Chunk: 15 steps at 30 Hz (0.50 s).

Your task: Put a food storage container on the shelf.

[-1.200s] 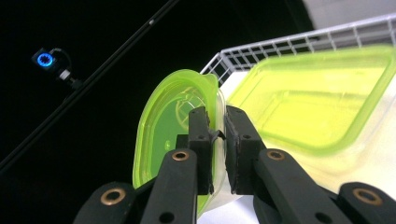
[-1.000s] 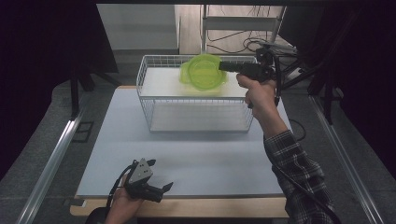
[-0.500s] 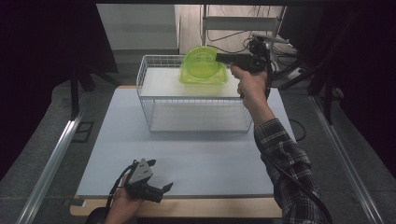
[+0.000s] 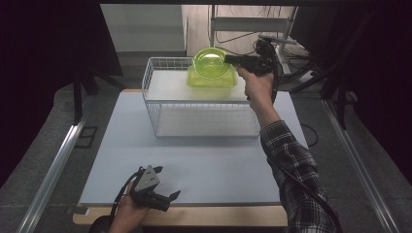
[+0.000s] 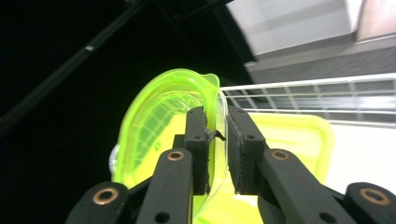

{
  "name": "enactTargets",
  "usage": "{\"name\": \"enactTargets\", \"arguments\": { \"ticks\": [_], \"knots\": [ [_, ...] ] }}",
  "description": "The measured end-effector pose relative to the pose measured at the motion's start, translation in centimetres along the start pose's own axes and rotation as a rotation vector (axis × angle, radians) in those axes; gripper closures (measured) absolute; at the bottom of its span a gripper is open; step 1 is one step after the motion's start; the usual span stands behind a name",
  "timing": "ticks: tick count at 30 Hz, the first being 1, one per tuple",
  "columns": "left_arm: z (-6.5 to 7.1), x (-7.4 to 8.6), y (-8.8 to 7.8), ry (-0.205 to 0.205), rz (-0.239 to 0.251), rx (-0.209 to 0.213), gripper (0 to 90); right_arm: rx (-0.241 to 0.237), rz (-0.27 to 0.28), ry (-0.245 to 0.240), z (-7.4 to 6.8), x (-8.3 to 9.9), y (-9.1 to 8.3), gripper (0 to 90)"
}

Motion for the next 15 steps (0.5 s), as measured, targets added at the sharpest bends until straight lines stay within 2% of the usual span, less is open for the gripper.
{"name": "enactTargets", "arguments": {
  "ticks": [6, 15],
  "knots": [
    [0.02, 0.01, 0.05, 0.002, -0.001, -0.001, 0.0, 0.073, 0.003, -0.026, 0.42, 0.02, 0.11, 73.6],
    [0.1, 0.07, 0.12, 0.009, -0.008, -0.001, 0.0, 0.11, 0.012, -0.044, 0.59, 0.14, 0.38, 69.0]
  ]
}}
Point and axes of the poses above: each handheld gripper's, and its own axes: y roughly forward along the jaws, x roughly out of its underside, z roughly to its right, the point moved 10 cm from there along y, roughly forward along the jaws, and after that the axes turned 14 degrees about -z, right-handed, at the moved point
